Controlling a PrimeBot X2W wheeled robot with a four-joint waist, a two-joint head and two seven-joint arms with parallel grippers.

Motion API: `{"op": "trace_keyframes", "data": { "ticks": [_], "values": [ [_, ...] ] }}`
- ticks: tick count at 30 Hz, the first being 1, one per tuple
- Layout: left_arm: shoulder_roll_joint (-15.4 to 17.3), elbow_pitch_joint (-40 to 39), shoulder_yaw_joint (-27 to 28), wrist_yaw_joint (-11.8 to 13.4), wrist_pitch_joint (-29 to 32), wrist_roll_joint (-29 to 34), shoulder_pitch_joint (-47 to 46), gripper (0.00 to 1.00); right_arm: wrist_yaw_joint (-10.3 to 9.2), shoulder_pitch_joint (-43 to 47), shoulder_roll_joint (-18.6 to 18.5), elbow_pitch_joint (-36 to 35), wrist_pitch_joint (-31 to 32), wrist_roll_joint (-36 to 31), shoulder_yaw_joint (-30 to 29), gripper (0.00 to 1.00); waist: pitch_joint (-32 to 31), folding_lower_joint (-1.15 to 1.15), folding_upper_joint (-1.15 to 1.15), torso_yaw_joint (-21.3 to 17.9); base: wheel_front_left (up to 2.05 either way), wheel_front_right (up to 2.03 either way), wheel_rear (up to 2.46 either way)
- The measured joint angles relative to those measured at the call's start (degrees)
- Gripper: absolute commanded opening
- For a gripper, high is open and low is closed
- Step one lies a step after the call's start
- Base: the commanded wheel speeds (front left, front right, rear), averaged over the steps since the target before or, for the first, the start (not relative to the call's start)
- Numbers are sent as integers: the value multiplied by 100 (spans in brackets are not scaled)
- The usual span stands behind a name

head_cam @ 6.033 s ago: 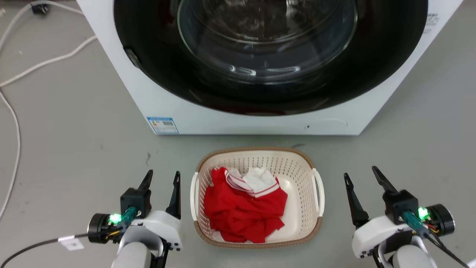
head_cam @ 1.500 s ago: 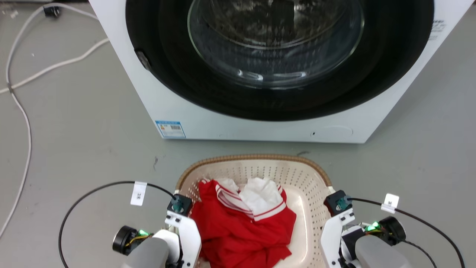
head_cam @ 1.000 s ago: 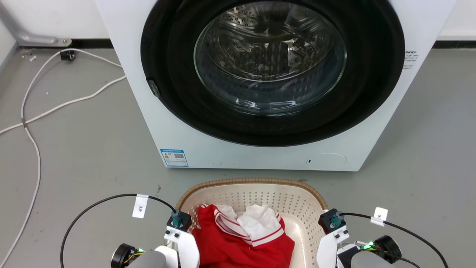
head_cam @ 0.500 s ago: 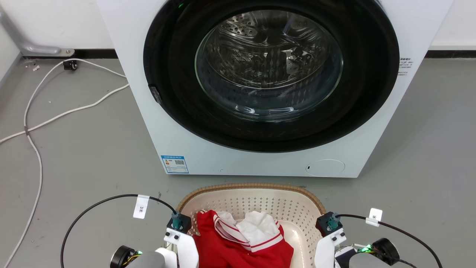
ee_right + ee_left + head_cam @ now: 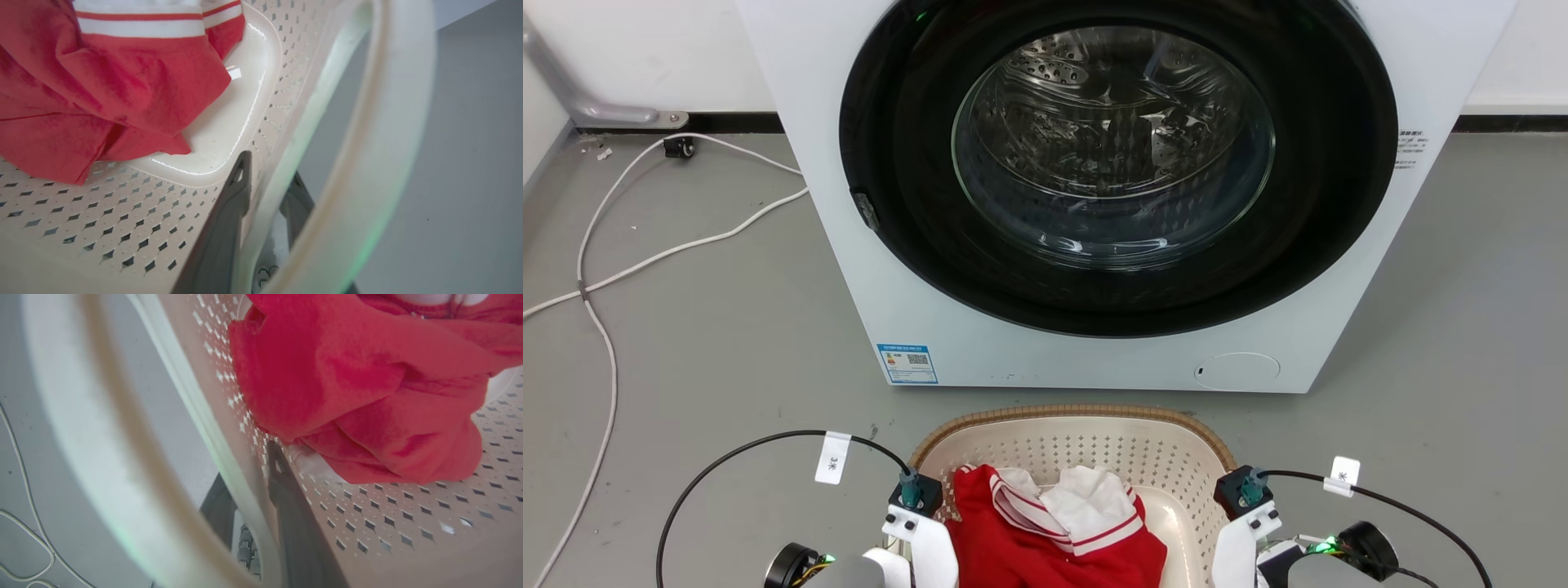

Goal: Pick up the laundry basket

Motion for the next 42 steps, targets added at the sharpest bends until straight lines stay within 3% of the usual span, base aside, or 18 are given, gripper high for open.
{"op": "trace_keyframes", "data": {
  "ticks": [42],
  "values": [
    [37,120,-820,0,-182,-794,-182,0,0,-120,-11,116,-148,644,571,0,62,0,0,17,0,0,0]
  ]
}}
